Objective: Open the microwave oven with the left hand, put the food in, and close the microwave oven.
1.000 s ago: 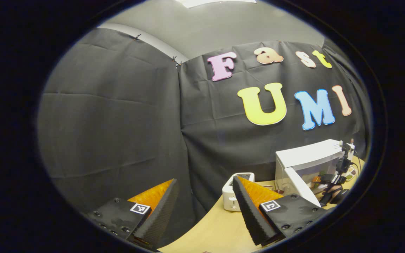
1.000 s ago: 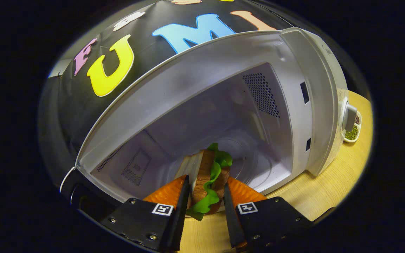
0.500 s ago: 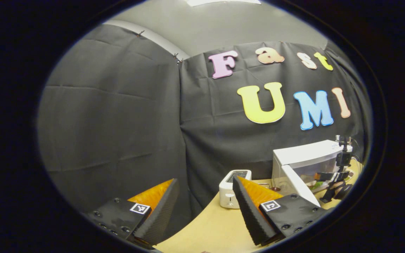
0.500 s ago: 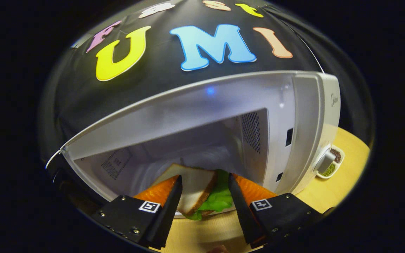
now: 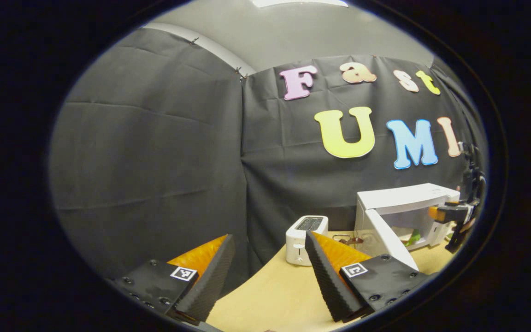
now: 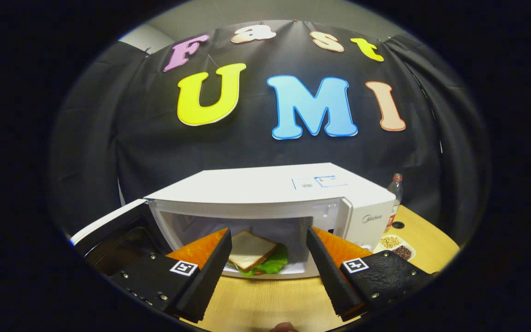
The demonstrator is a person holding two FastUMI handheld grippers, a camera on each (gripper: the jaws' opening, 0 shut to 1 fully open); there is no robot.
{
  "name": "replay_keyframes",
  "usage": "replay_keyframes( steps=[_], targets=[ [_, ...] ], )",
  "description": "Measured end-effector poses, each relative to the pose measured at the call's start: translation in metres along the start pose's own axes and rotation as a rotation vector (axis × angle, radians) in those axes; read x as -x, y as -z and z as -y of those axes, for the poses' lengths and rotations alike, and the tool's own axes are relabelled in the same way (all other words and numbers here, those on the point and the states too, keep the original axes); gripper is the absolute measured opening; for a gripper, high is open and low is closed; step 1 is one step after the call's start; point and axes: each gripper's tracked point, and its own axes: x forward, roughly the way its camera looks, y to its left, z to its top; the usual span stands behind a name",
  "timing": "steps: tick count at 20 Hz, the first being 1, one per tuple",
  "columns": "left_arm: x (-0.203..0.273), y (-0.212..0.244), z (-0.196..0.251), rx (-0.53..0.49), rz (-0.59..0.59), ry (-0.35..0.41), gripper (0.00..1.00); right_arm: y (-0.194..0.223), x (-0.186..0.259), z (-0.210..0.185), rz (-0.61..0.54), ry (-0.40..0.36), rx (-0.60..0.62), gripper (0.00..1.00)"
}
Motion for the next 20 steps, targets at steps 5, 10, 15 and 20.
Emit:
replay_keyframes(
  steps=[5,10,15,20],
  targets=[
    [0.013,0.023,0.011,0.011,-0.034,-0.008,1.0,-0.047,0.061,0.02,0.082,-0.026,0.033,0.98],
    [0.021,0.053,0.032,0.02,-0.083,0.013,0.95,-0.084,0.121,0.042,0.15,-0.046,0.044,0.98],
    [0.032,0.079,0.045,0.031,-0.135,0.005,0.98,-0.094,0.169,0.06,0.16,-0.068,0.031,0.98],
    [0.044,0.107,0.067,0.041,-0.198,0.026,0.57,-0.094,0.207,0.083,0.16,-0.081,0.043,0.98]
  ],
)
